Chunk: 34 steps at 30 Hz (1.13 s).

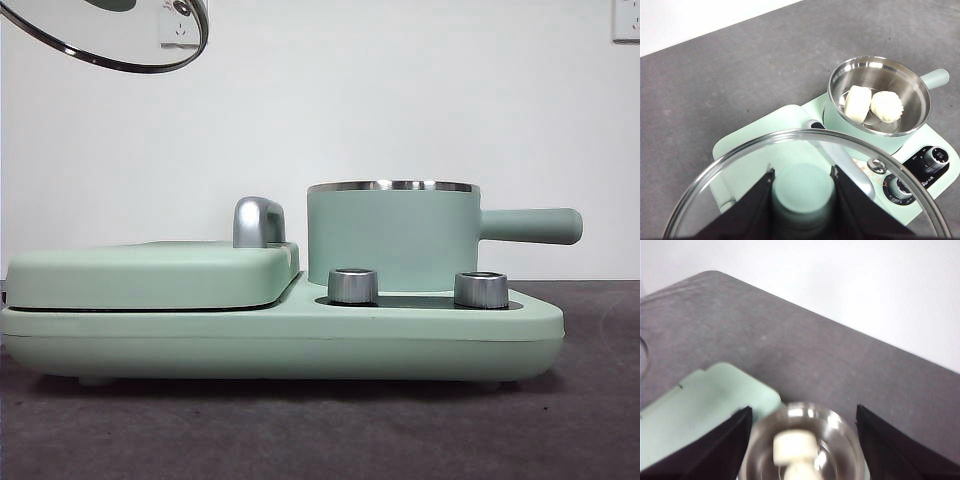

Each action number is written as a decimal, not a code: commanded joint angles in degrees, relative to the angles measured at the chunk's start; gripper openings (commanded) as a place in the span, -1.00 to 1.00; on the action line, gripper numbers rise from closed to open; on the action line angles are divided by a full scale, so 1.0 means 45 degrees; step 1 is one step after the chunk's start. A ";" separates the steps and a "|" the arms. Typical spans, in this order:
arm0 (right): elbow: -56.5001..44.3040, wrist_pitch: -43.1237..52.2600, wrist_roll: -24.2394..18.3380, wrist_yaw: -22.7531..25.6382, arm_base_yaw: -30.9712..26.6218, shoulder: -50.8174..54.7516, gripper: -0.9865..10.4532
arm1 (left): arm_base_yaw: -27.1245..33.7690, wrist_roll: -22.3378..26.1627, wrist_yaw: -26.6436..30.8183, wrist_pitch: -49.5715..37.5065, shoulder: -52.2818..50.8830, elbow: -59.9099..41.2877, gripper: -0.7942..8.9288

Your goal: Put the buns in a small steamer

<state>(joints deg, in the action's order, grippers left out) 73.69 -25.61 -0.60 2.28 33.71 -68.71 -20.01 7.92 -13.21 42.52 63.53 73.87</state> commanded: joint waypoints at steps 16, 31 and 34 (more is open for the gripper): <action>-0.6645 -0.2205 0.1039 0.1496 0.0073 0.7538 -0.25 | -0.1205 -0.0588 -0.0758 -0.1991 0.1477 0.0301 -0.82; -0.6645 -0.3021 0.1044 0.2215 0.0063 0.8548 -0.25 | -0.4027 -0.0675 0.0194 -0.7820 0.5149 0.0301 -0.82; -0.6645 -0.3026 0.1044 0.2205 0.0063 0.8548 -0.25 | -0.4323 -0.0549 0.0918 -0.8995 0.5940 0.0301 -0.82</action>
<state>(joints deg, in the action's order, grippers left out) 43.46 -39.64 3.42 12.19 33.69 -30.02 -38.83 5.13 -9.87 5.06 89.23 73.87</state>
